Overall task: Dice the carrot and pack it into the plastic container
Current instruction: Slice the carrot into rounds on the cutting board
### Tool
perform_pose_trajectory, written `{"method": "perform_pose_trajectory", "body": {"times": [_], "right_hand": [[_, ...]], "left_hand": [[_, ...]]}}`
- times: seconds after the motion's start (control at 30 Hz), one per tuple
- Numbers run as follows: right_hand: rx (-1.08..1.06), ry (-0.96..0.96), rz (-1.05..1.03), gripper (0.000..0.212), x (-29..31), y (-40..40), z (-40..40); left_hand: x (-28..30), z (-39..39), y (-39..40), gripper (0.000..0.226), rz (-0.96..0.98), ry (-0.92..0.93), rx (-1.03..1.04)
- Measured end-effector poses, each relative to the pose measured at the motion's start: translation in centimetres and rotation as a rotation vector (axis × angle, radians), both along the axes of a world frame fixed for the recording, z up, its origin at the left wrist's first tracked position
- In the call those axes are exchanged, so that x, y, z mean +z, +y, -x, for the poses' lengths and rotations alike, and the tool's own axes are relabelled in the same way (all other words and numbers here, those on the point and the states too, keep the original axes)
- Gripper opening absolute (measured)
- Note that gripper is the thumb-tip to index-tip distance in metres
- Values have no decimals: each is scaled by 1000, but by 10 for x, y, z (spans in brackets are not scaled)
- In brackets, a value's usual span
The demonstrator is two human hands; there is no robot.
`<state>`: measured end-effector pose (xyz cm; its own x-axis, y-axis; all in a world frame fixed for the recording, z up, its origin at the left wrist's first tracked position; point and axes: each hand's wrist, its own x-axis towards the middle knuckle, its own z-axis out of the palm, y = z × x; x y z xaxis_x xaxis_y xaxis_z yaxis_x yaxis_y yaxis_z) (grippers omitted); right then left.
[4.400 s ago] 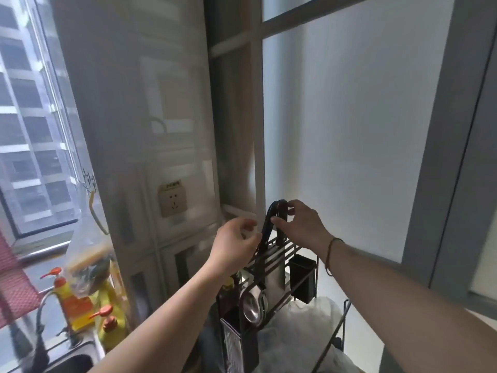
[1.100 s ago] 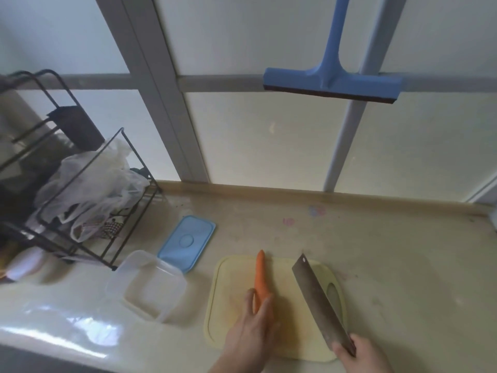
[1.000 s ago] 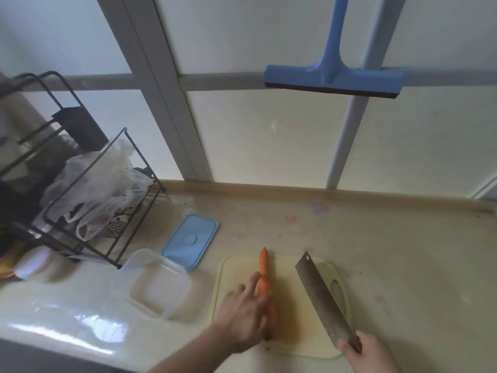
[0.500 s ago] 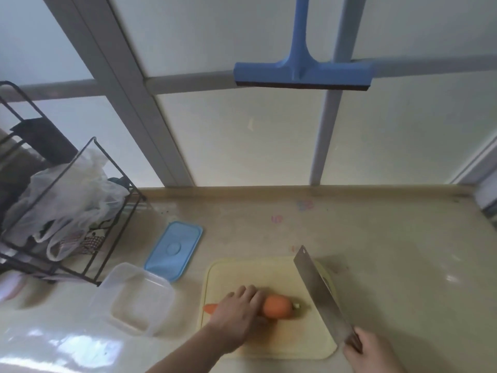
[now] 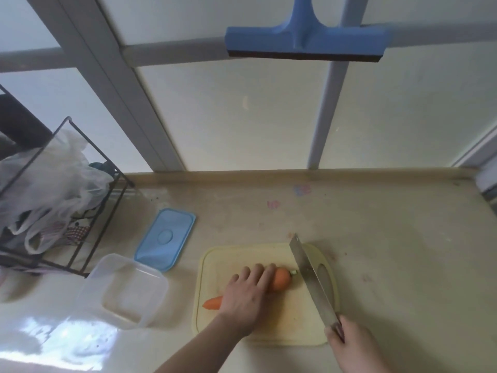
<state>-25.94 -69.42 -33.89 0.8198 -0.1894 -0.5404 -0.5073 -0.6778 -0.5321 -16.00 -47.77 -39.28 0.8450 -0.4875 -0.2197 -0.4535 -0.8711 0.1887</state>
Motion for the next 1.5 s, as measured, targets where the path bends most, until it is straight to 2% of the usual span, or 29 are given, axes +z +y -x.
{"method": "perform_pose_trajectory", "body": {"times": [0.17, 0.3, 0.47, 0.57, 0.7, 0.8, 0.83, 0.9, 0.93, 0.97, 1.07, 1.13, 1.23, 1.3, 1.43, 1.5], "right_hand": [[-21, 24, -35, 24, -2, 1, 4], [-100, -28, -79, 13, 3, 3, 1], [-226, -45, -185, 1, 7, 11, 3], [-291, -57, -250, 13, 16, 14, 1], [-202, -125, -240, 9, 35, 22, 8], [-142, -91, -202, 9, 40, 31, 17], [-132, -79, -191, 14, 40, 35, 18], [-125, -90, -178, 45, 37, 39, 21], [-128, -102, -159, 52, 35, 41, 22], [-139, -119, -147, 52, 35, 41, 22], [-159, -139, -161, 19, 34, 41, 23], [-156, -122, -173, 8, 38, 40, 21], [-134, -95, -169, 16, 37, 36, 20], [-112, -82, -152, 11, 37, 34, 19], [-59, -68, -173, 33, 36, 30, 16], [-55, -76, -195, 18, 34, 28, 13]], "left_hand": [[6, -4, 0, 60, 67, 25, -52], [-7, -1, 2, 49, 248, -110, -209], [-12, -4, 6, 51, 283, -191, -224], [-13, -4, 5, 52, 256, -213, -229], [-13, -4, 3, 51, 241, -249, -226], [-18, -4, 5, 53, 228, -270, -231], [-20, -5, 6, 53, 225, -269, -232], [-24, -5, 5, 50, 228, -274, -230], [-25, -5, 5, 50, 227, -277, -229], [-26, -5, 4, 51, 227, -277, -230], [-28, -6, 2, 68, 234, -242, -227], [-29, -7, 2, 72, 221, -230, -225], [-30, -7, 0, 69, 196, -246, -233], [-31, -6, -1, 69, 172, -261, -240], [-31, -4, -3, 72, 141, -276, -259], [-32, -5, -3, 71, 140, -270, -264]]}}
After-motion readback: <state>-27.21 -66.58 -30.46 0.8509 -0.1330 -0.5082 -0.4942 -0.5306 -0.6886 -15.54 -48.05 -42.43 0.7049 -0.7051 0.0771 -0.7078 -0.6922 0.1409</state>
